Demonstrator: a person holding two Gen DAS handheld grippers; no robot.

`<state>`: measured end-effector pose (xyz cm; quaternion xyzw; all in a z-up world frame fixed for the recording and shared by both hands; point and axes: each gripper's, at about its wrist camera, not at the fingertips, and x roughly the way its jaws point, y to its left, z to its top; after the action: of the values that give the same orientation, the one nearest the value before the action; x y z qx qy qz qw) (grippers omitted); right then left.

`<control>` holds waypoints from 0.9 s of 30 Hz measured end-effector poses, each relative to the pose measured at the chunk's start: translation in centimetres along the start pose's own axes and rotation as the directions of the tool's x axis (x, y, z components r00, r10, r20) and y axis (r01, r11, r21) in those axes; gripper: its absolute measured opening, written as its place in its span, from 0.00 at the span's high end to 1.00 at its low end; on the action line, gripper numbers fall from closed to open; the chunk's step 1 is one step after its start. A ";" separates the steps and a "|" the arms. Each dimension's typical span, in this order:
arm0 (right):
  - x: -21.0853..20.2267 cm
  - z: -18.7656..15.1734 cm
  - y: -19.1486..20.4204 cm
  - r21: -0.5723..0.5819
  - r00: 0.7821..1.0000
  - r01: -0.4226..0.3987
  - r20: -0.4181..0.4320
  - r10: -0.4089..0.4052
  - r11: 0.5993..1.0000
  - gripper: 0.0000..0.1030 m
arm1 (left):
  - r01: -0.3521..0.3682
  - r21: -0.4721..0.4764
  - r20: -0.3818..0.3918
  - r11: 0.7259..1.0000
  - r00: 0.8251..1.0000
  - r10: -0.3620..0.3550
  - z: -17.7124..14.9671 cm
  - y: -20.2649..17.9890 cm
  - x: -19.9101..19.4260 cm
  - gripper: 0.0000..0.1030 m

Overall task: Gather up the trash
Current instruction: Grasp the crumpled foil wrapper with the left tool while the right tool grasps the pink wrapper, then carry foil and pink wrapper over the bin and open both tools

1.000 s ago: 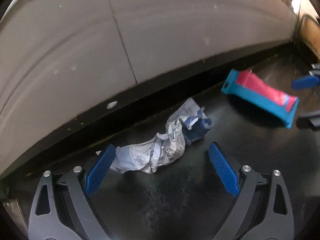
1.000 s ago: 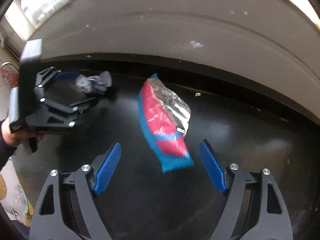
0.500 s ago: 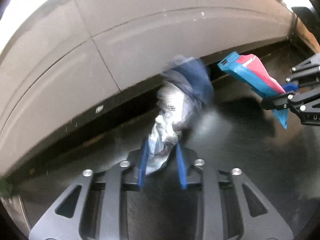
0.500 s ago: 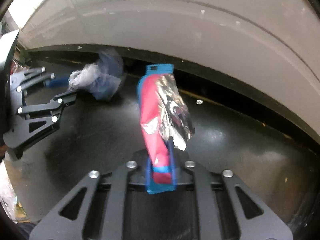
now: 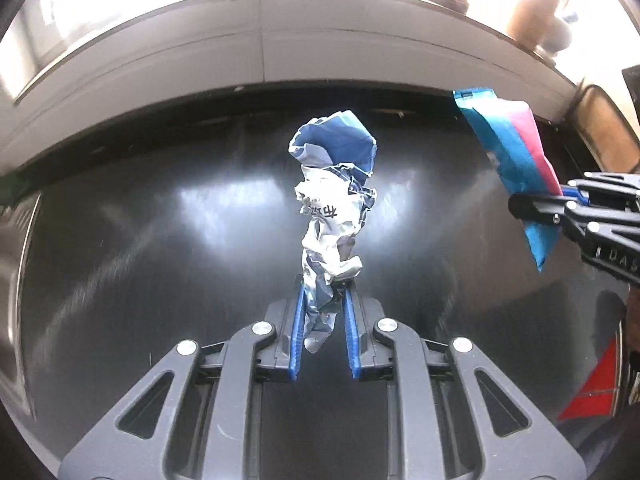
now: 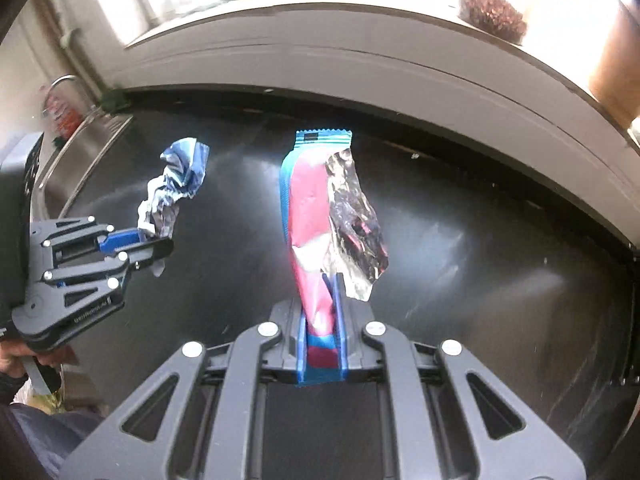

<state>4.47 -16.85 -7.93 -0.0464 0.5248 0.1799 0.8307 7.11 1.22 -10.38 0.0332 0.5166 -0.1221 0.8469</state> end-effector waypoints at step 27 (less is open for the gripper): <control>-2.6 2.2 24.8 -0.395 0.959 -0.260 0.003 0.285 0.881 0.88 | -0.288 -0.409 0.030 0.866 0.944 0.329 -18.0 12.6 -15.1 0.83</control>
<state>-3.26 6.15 -1.90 -0.1315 0.4538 0.3972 0.7868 -12.09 19.27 -6.28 -0.0641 0.4759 0.1214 0.8687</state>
